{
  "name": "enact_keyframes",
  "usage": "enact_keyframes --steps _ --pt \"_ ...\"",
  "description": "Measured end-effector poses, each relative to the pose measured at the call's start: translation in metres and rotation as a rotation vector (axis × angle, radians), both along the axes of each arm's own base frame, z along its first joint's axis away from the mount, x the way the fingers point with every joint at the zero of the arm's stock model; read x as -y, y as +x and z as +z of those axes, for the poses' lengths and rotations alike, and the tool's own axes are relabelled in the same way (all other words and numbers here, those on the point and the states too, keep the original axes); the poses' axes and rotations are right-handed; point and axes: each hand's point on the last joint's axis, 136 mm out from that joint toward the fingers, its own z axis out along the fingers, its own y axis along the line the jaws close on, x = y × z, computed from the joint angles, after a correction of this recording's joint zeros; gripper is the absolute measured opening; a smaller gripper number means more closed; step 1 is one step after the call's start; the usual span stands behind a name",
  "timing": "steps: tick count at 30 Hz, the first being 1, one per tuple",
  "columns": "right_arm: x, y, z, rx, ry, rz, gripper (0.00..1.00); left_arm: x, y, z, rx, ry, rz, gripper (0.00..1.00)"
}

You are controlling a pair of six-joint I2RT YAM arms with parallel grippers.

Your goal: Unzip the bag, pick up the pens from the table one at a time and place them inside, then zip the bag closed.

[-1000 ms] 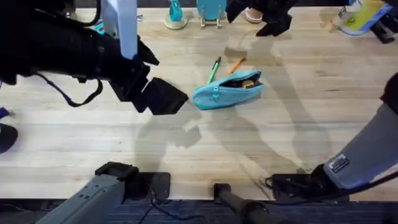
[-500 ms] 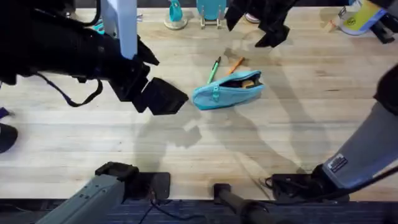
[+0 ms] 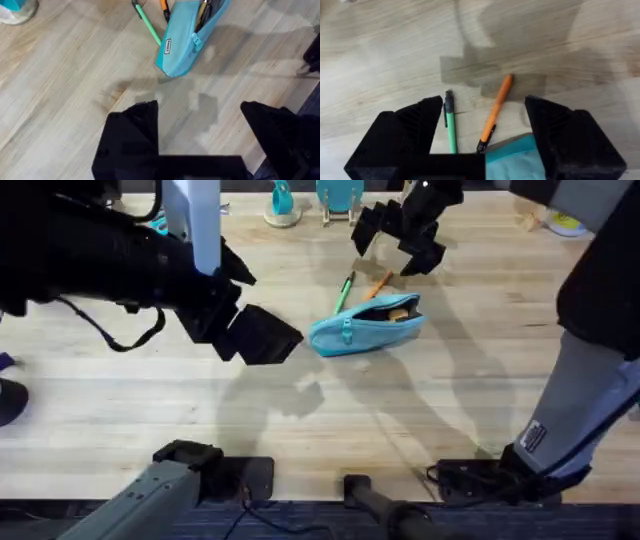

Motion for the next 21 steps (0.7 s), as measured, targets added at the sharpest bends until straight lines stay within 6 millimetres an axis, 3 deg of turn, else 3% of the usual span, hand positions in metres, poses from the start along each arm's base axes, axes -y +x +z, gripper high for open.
enact_keyframes --steps 8,14,21 --pt "0.003 -0.002 -0.024 -0.046 -0.031 -0.004 0.984 0.0 0.0 0.0 0.0 0.0 0.0 0.995" --pt "0.005 -0.002 -0.029 -0.057 -0.041 -0.005 0.96 0.0 0.0 0.0 0.0 0.0 0.0 0.996" --pt "0.006 -0.003 -0.033 -0.066 -0.073 -0.006 0.814 0.0 0.0 0.0 0.0 0.0 0.0 0.996"
